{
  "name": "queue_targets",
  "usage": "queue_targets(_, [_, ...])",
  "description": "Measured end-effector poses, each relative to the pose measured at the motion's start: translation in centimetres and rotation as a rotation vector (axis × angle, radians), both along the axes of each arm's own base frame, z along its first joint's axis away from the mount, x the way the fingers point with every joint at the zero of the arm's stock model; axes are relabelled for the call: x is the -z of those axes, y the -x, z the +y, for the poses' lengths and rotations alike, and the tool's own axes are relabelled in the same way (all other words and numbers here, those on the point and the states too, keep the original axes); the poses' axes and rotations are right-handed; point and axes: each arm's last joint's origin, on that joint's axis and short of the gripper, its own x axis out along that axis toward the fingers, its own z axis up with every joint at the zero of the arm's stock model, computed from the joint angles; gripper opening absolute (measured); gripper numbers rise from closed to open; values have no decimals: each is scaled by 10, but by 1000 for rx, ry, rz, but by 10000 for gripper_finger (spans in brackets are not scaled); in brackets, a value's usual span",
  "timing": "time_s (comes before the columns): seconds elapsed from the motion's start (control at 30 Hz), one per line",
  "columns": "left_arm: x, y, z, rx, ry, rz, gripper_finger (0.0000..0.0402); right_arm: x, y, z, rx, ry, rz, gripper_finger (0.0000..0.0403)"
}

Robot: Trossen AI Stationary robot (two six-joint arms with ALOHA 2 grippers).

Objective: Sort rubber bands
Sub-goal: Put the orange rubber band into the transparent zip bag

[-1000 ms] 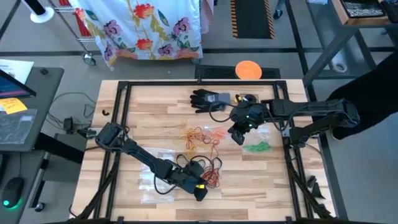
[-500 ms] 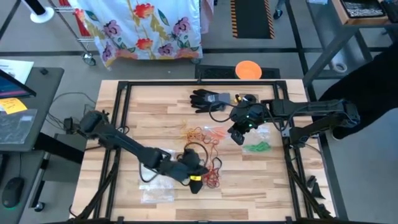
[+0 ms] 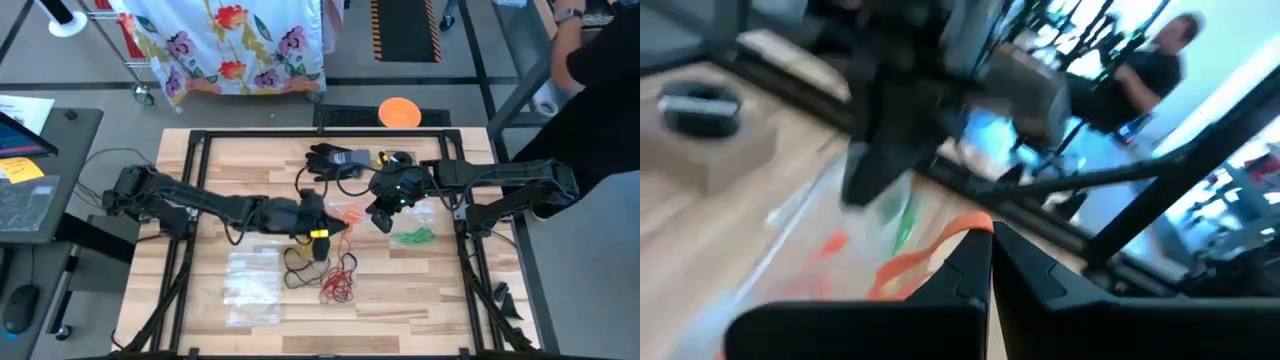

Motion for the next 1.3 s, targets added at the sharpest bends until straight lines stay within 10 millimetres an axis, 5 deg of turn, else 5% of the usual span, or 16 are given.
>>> queue_targets(0.23, [-14,-4,14,27,3,-140,0,0,0,0,-1,1,-1,0])
queue_targets(0.7, [-7,-3,22,-101,-71,-58,0,0,0,-2,8,1,-2,0])
queue_targets(0.87, [12,-13,25,-126,-81,5,0,0,0,-6,23,1,-5,0])
queue_targets(1.3, [16,-28,38,-125,-92,-98,8,-3,-2,-11,21,21,-40,0])
